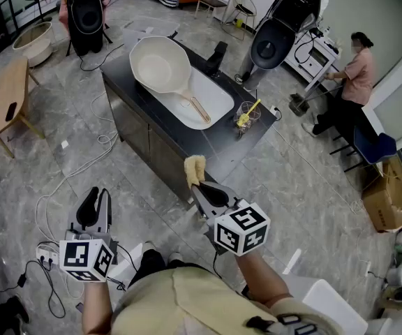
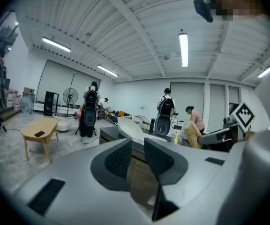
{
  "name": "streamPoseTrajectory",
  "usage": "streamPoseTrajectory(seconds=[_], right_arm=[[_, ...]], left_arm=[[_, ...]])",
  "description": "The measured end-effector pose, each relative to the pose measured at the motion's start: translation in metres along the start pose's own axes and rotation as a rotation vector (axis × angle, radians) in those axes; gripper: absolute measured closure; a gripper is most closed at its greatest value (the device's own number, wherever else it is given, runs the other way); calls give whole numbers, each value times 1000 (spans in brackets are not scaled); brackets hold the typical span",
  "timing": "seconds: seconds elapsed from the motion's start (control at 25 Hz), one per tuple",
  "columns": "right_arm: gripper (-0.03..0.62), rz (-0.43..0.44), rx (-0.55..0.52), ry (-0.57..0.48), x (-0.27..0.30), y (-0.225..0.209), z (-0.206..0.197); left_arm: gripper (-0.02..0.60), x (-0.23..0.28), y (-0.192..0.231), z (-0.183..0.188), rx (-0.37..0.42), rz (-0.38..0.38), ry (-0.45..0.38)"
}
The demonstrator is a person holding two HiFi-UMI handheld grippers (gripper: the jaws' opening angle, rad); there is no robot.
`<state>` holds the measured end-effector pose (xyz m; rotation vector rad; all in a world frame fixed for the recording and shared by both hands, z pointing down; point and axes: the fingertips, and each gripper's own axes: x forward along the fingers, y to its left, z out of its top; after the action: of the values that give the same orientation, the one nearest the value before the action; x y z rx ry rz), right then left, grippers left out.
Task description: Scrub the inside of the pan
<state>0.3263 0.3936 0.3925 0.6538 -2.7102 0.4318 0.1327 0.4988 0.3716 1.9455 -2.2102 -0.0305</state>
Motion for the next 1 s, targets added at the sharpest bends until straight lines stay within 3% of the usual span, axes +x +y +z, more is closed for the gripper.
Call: streamPoseTrajectory(seconds=[0.32, 0.56, 1.0], right_arm=[[562, -4, 29, 8, 13, 11, 2], [562, 7, 39, 24, 36, 29, 5], [562, 33, 18, 40, 92, 65, 13]], left_arm=[[495, -6, 18, -3, 68, -8, 50], [499, -9, 34, -4, 56, -46, 65], [503, -19, 82, -4, 40, -34, 64]])
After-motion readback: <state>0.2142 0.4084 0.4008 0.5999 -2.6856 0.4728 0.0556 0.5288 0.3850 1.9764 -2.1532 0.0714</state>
